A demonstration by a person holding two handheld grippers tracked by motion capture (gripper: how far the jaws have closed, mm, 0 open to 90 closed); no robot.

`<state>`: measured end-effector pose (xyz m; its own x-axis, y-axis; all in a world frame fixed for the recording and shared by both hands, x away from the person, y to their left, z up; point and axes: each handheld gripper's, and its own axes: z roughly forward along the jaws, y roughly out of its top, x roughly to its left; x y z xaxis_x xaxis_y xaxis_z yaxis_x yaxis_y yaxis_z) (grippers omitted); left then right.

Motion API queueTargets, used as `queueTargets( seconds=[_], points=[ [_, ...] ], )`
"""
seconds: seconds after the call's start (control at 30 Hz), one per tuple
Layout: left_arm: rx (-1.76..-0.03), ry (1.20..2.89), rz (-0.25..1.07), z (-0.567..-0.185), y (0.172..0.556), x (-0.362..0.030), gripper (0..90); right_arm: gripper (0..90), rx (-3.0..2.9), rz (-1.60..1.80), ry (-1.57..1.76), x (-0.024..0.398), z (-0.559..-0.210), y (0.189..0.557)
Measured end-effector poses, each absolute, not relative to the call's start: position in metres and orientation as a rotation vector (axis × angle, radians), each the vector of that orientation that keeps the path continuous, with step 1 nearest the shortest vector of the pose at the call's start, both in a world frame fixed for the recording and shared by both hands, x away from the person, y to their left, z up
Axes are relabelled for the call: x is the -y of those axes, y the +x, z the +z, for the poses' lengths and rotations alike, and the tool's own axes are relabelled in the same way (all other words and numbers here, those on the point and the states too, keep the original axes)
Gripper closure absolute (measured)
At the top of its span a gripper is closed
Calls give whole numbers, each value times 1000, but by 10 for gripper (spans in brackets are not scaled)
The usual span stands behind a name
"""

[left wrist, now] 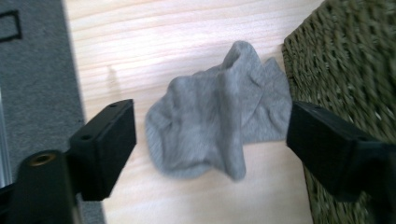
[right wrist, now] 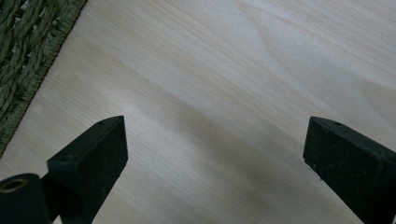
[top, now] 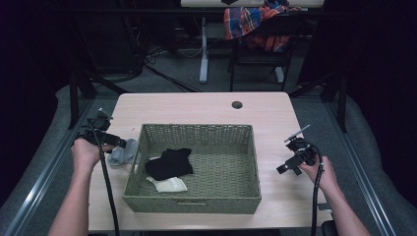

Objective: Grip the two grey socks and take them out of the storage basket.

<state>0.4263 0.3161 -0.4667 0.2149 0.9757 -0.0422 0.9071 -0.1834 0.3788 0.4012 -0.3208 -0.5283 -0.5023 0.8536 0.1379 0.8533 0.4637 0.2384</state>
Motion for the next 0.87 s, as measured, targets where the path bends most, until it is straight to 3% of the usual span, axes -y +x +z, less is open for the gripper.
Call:
queueTargets(
  seconds=[0.13, 0.3, 0.6, 0.87],
  points=[
    [-1755, 2152, 354, -454, 403, -319, 52, 61, -2693, 445, 1571, 320, -527, 401],
    [-1741, 2132, 403, -450, 370, -318, 9, 61, -2672, 474, 1581, 320, -528, 400],
    [-1751, 2130, 425, -464, 320, -315, 3, 61, -2688, 436, 1563, 319, -526, 400],
    [-1769, 2132, 402, -481, 314, -317, 2, 62, -2674, 468, 1568, 319, -526, 400]
  ],
)
